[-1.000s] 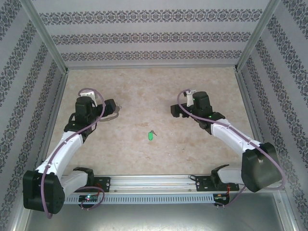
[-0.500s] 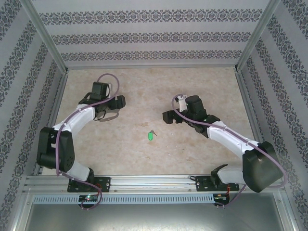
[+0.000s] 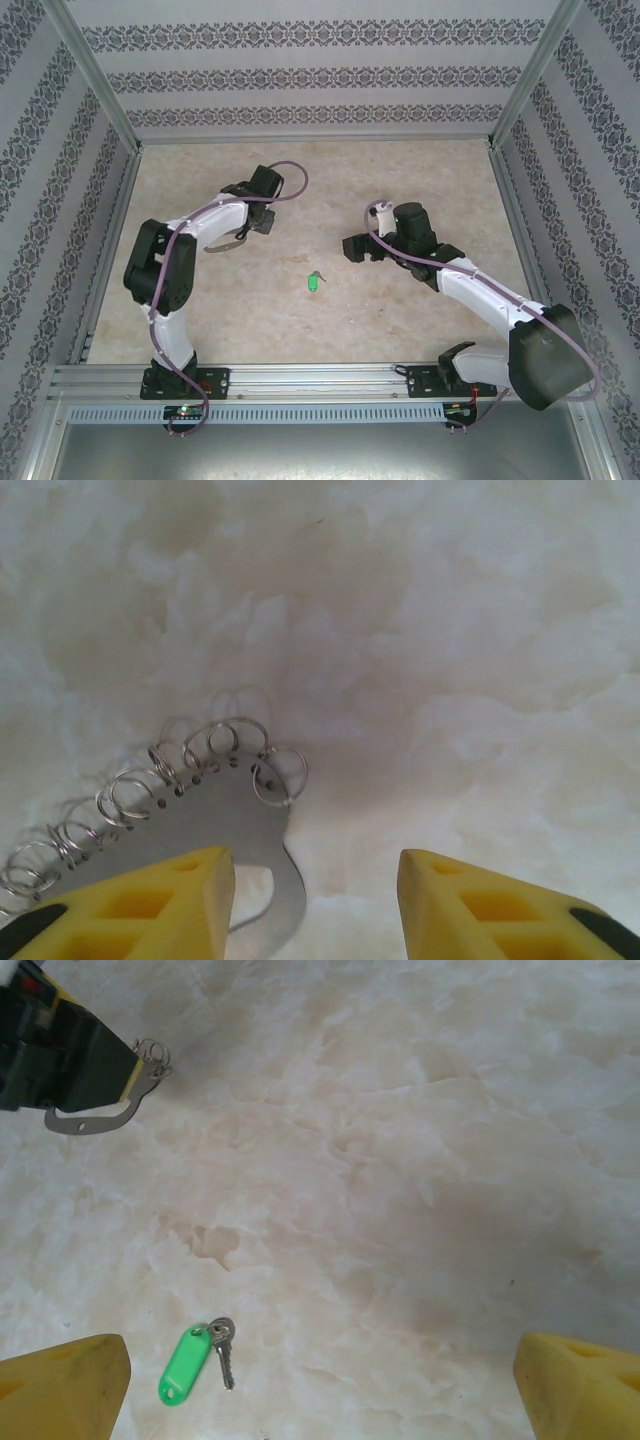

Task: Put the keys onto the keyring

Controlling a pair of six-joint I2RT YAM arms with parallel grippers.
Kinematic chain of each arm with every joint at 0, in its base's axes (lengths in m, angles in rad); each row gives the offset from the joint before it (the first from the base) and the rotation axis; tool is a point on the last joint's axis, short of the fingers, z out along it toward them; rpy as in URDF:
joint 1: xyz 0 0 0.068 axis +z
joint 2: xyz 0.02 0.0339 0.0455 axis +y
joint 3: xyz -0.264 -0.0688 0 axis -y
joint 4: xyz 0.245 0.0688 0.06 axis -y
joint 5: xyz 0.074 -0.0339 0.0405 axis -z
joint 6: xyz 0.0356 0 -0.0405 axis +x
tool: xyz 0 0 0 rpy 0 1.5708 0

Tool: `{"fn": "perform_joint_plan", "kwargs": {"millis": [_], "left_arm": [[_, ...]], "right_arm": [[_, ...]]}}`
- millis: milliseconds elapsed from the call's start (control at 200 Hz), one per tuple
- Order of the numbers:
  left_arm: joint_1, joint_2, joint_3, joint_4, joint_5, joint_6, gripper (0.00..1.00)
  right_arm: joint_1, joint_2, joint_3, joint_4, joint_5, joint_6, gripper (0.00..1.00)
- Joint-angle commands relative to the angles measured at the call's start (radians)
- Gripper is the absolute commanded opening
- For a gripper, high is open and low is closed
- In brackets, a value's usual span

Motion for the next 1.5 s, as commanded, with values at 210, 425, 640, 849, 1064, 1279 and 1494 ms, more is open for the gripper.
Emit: {"fn": "perform_joint_plan", "kwargs": {"millis": [210,425,640,849,1064,1279,1494], "left_arm": [[-0.046,0.149,0.141,-0.144,-0.174,0.111,0.41],[-0.047,0.188,0.160,-0.162,-0.217,0.137,0.39],[-0.048,0.223,0.179,-0.175,-0.238,0.152,0.34],[-0.047,0.245,0.195,-0.192,-0.253,0.161,0.32],[-0.047,0.257,0.195,-0.187,-0.276,0.173,0.30],[-0.048,0.274,0.207,-0.178,-0.292,0.189,0.27],[-0.047,0.285,0.223,-0.183,-0.288,0.200,0.25]], "right_arm": [[-0.028,-0.003,0.008,0.034,-0.023,-0.010,0.98],[-0.046,0.011,0.025,0.035,-0.040,-0.015,0.98],[-0.049,0.012,0.018,0.054,-0.043,-0.016,0.98],[-0.058,0.011,0.015,0.057,-0.046,-0.014,0.98],[-0.070,0.001,0.011,0.059,-0.045,-0.006,0.98],[-0.074,-0.023,0.004,0.062,-0.034,-0.005,0.98],[-0.085,-0.045,-0.008,0.063,-0.020,-0.001,0.98]]}}
